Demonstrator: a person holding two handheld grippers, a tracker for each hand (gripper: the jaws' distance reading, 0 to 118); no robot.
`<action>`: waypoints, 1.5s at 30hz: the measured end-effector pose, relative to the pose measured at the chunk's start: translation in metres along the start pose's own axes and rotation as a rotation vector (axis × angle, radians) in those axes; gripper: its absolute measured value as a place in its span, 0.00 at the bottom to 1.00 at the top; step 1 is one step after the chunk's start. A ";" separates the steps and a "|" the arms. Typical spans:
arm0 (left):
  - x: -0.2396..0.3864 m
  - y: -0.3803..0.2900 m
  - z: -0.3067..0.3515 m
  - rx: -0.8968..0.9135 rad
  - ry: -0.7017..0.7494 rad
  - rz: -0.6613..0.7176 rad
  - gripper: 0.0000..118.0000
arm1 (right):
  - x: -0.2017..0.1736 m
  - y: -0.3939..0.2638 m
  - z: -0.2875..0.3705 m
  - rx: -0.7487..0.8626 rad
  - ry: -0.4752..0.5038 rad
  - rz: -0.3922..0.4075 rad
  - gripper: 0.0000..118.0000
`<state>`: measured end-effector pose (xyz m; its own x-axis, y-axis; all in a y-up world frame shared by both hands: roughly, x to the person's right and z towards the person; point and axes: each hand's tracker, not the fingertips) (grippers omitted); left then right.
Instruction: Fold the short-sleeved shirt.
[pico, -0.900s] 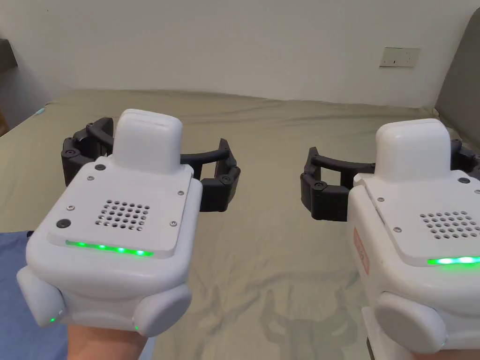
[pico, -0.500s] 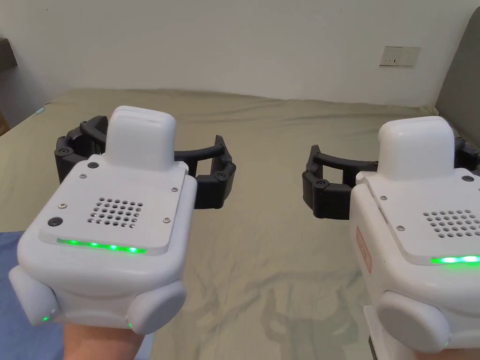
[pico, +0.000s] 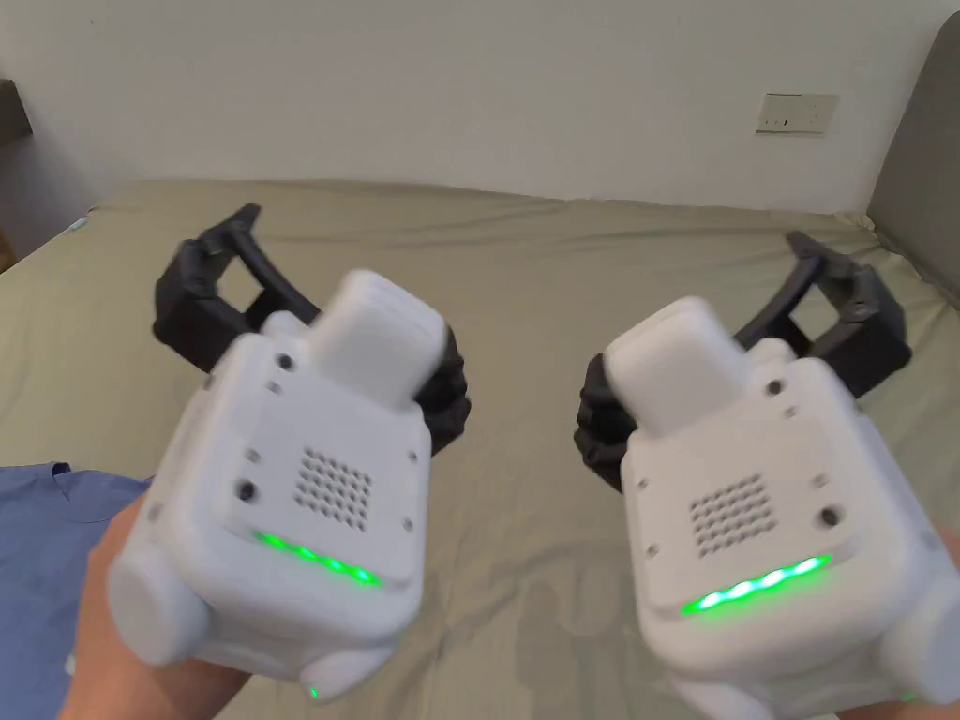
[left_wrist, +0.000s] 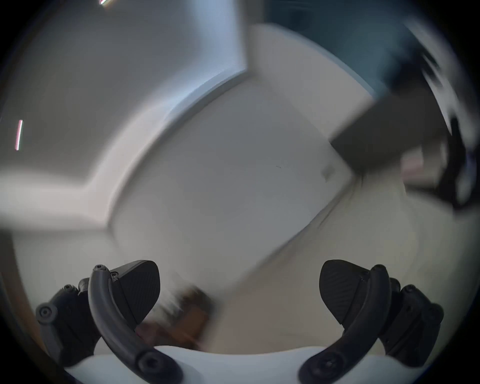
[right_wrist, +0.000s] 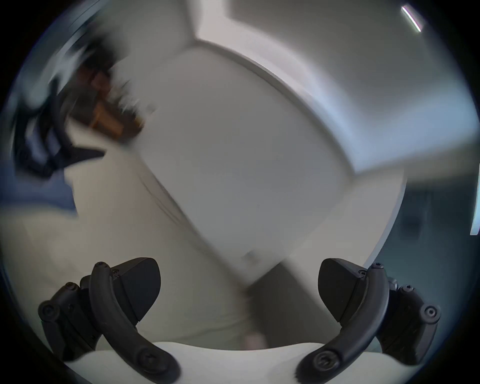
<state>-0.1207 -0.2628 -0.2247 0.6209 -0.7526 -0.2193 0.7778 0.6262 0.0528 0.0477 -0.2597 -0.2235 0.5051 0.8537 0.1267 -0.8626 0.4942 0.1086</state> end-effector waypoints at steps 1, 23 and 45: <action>0.015 -0.005 0.005 0.094 0.018 -0.245 1.00 | -0.013 -0.005 0.003 0.071 -0.056 0.156 1.00; -0.026 -0.013 -0.004 -0.113 -0.089 0.787 1.00 | 0.043 -0.033 -0.014 -0.157 0.221 -0.976 1.00; -0.027 0.006 -0.004 -0.116 -0.176 0.761 0.00 | 0.048 -0.023 -0.005 -0.136 0.227 -0.881 0.01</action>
<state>-0.1337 -0.2380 -0.2221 0.9923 -0.1241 -0.0054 0.1242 0.9920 0.0222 0.0915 -0.2293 -0.2244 0.9758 0.1638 -0.1447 -0.1719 0.9841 -0.0449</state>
